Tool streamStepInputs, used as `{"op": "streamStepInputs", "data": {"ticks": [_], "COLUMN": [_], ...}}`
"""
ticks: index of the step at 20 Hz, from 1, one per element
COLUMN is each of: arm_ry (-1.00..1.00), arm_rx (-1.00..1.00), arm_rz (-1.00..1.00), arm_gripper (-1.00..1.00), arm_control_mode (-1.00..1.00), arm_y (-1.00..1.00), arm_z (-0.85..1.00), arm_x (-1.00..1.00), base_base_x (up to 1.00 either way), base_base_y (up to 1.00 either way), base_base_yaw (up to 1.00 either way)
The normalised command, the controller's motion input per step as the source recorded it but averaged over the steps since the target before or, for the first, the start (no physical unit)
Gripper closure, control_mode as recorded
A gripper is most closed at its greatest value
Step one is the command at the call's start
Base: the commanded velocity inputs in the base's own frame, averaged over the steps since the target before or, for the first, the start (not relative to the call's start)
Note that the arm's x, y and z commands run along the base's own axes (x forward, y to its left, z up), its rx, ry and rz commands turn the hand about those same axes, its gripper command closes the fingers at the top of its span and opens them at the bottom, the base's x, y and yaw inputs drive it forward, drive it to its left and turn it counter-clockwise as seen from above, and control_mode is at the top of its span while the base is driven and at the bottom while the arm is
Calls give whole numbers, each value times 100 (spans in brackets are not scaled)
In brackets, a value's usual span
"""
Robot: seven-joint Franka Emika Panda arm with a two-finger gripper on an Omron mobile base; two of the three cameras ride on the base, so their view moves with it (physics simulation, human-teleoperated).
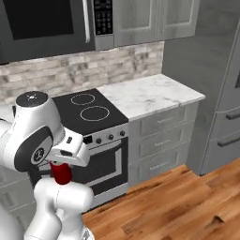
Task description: Four empty soda cans are scattered around the kitchen. Gather all the cans and cluster them next to the stove for recycling.
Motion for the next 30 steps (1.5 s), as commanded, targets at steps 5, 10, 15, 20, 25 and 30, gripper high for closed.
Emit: {"op": "streamStepInputs", "data": {"ticks": [5,10,15,20,25,30], "arm_ry": [0,0,0,0,0,0], "arm_rx": [0,0,0,0,0,0], "arm_rz": [0,0,0,0,0,0], "arm_gripper": [100,100,100,100,100,100], "arm_control_mode": [100,100,100,100,100,100], "arm_y": [0,0,0,0,0,0], "arm_z": [0,0,0,0,0,0], "arm_x": [0,0,0,0,0,0], "base_base_x": [19,3,8,0,1,0], "base_base_y": [-76,-71,-64,-66,-54,-36], "base_base_yaw": [40,36,31,34,33,26]}}
